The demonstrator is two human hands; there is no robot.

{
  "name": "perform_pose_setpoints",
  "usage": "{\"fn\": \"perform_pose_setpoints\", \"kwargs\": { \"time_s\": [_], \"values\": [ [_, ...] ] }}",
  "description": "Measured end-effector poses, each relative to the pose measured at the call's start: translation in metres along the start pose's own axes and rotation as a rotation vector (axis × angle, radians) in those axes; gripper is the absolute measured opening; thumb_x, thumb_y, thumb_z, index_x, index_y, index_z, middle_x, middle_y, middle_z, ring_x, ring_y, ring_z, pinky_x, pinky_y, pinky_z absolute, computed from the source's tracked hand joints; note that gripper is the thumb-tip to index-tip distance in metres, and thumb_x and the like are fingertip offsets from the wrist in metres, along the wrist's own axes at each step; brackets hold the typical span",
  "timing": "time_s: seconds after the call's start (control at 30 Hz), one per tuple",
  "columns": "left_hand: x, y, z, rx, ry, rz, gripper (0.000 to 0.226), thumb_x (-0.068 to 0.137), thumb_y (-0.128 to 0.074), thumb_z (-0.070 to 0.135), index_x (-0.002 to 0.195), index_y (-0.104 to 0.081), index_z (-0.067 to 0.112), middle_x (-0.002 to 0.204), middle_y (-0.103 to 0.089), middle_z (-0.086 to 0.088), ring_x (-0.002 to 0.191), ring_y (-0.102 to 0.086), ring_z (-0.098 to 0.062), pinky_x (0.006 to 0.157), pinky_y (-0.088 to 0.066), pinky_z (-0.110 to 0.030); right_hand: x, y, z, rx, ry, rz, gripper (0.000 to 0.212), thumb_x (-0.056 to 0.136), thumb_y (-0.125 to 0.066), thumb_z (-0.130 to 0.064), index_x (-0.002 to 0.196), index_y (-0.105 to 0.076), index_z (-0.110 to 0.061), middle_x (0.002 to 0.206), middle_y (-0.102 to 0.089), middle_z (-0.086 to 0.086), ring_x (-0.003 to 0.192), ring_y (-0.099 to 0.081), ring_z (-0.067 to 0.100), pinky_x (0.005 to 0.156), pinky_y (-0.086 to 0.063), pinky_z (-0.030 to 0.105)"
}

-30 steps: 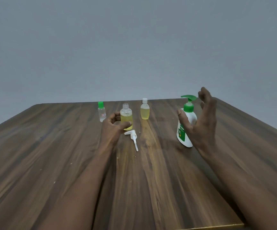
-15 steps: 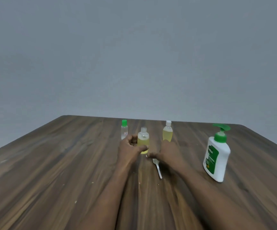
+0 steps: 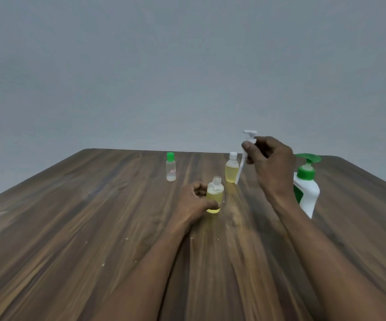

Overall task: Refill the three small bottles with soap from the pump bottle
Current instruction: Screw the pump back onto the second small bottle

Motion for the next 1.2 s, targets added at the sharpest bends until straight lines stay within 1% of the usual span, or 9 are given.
{"fn": "perform_pose_setpoints", "kwargs": {
  "time_s": [0.07, 0.23, 0.3, 0.37, 0.43, 0.67, 0.83, 0.97, 1.2],
  "values": [
    [-0.002, -0.007, -0.001, 0.023, -0.011, -0.051, 0.041, 0.061, -0.086, -0.006, 0.096, -0.072, 0.009, 0.081, -0.072, 0.002, 0.066, -0.06, -0.007, 0.068, -0.052, -0.023, -0.001, 0.0, -0.007, 0.078, 0.028, 0.05, 0.009, 0.088, -0.073, -0.025, 0.086, -0.067, -0.03, 0.071, -0.069, -0.006, 0.064, -0.069, 0.015, 0.066, -0.056, 0.032],
    [-0.004, -0.015, -0.002, 0.044, -0.023, -0.132, 0.038, 0.062, -0.086, -0.008, 0.091, -0.071, 0.012, 0.076, -0.071, 0.008, 0.058, -0.059, 0.002, 0.06, -0.048, -0.013, -0.008, -0.013, -0.002, 0.123, 0.034, 0.025, 0.01, 0.09, -0.072, -0.018, 0.098, -0.071, -0.013, 0.08, -0.071, 0.005, 0.07, -0.07, 0.016, 0.065, -0.052, 0.018],
    [-0.004, -0.016, -0.001, 0.048, -0.032, -0.145, 0.038, 0.063, -0.086, -0.006, 0.091, -0.071, 0.015, 0.081, -0.073, 0.004, 0.063, -0.061, -0.001, 0.065, -0.051, -0.017, -0.01, -0.015, 0.003, 0.099, 0.025, -0.015, 0.014, 0.09, -0.072, -0.018, 0.1, -0.071, -0.008, 0.082, -0.071, 0.009, 0.074, -0.07, 0.021, 0.066, -0.054, 0.024],
    [-0.004, -0.014, 0.0, 0.042, -0.034, -0.142, 0.039, 0.063, -0.087, -0.003, 0.096, -0.072, 0.012, 0.089, -0.075, -0.004, 0.071, -0.062, -0.008, 0.072, -0.053, -0.026, -0.013, -0.018, 0.01, 0.053, 0.012, -0.059, 0.015, 0.09, -0.072, -0.017, 0.1, -0.071, -0.007, 0.083, -0.072, 0.009, 0.076, -0.071, 0.024, 0.072, -0.057, 0.04],
    [-0.004, -0.014, 0.0, 0.036, -0.037, -0.136, 0.041, 0.064, -0.088, -0.002, 0.1, -0.072, 0.009, 0.091, -0.075, -0.007, 0.072, -0.063, -0.01, 0.071, -0.054, -0.027, -0.016, -0.022, 0.018, 0.037, -0.019, -0.098, 0.017, 0.089, -0.072, -0.017, 0.101, -0.072, -0.005, 0.084, -0.073, 0.008, 0.077, -0.07, 0.026, 0.075, -0.056, 0.048],
    [-0.005, -0.015, 0.005, -0.013, -0.052, -0.102, 0.035, 0.066, -0.087, -0.003, 0.095, -0.073, 0.011, 0.079, -0.073, 0.004, 0.063, -0.063, -0.003, 0.059, -0.053, -0.019, -0.026, -0.029, 0.043, -0.004, -0.192, -0.332, 0.015, 0.086, -0.075, -0.019, 0.098, -0.075, -0.01, 0.091, -0.074, 0.007, 0.088, -0.07, 0.024, 0.085, -0.055, 0.045],
    [-0.005, -0.014, 0.006, -0.014, -0.048, -0.084, 0.037, 0.064, -0.088, -0.002, 0.095, -0.075, 0.012, 0.079, -0.073, 0.004, 0.066, -0.065, -0.006, 0.065, -0.056, -0.025, -0.023, -0.017, 0.051, 0.046, -0.298, -0.493, 0.008, 0.093, -0.068, -0.026, 0.097, -0.075, -0.027, 0.097, -0.075, -0.005, 0.096, -0.069, 0.01, 0.083, -0.053, 0.028],
    [-0.004, -0.015, 0.004, 0.006, -0.044, -0.098, 0.036, 0.063, -0.089, 0.001, 0.091, -0.075, 0.019, 0.076, -0.073, 0.009, 0.067, -0.066, -0.004, 0.067, -0.057, -0.025, -0.025, -0.007, 0.057, 0.17, -0.435, -0.577, 0.017, 0.095, -0.065, -0.025, 0.11, -0.074, -0.025, 0.111, -0.073, -0.004, 0.11, -0.066, 0.016, 0.089, -0.055, 0.036],
    [-0.004, -0.014, 0.006, 0.015, -0.045, -0.107, 0.041, 0.053, -0.087, 0.014, 0.093, -0.075, 0.019, 0.081, -0.076, 0.004, 0.07, -0.07, -0.007, 0.073, -0.06, -0.035, -0.028, -0.015, 0.053, 0.165, -0.425, -0.573, 0.013, 0.092, -0.068, -0.017, 0.103, -0.075, -0.019, 0.106, -0.074, 0.006, 0.103, -0.068, 0.021, 0.098, -0.052, 0.051]
  ]
}}
Point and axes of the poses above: each hand's wrist, its own x-axis towards the middle knuckle, its own y-axis out of the back of the hand, z = x × y, the point moved 2 cm from there along x, towards the middle knuckle
